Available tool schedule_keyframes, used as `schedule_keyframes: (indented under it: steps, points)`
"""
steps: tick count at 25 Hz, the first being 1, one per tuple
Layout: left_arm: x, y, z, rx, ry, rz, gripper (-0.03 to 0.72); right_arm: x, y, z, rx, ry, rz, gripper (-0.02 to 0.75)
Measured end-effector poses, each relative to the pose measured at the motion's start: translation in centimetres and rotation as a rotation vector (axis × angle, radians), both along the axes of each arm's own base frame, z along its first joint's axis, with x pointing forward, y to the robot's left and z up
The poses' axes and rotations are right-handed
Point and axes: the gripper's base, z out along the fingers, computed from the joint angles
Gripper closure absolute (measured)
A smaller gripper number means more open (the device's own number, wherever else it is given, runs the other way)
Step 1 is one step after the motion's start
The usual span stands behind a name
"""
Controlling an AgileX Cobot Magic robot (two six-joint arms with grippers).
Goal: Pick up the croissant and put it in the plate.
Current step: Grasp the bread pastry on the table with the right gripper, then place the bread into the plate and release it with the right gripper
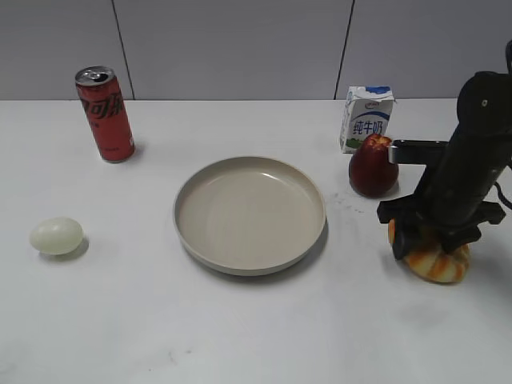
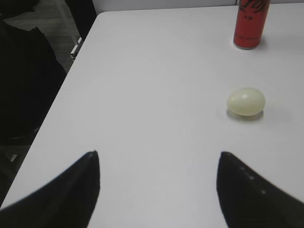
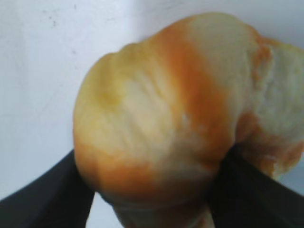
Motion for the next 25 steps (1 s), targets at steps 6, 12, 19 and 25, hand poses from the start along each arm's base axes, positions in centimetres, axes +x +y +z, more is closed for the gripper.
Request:
schedule_keyframes:
  steps: [6, 12, 19, 25]
  points:
    - [0.0, 0.0, 0.0, 0.0, 0.0, 0.0, 0.105, 1.1, 0.2, 1.2, -0.023, 0.036, 0.052, 0.556]
    - [0.0, 0.0, 0.0, 0.0, 0.0, 0.0, 0.105, 3.1, 3.3, 5.9, -0.025, 0.031, 0.214, 0.556]
    - [0.0, 0.0, 0.0, 0.0, 0.0, 0.0, 0.105, 2.1, 14.3, 12.2, 0.033, -0.19, 0.558, 0.556]
    - [0.0, 0.0, 0.0, 0.0, 0.0, 0.0, 0.105, 1.7, 21.1, 10.9, 0.063, -0.262, 0.745, 0.556]
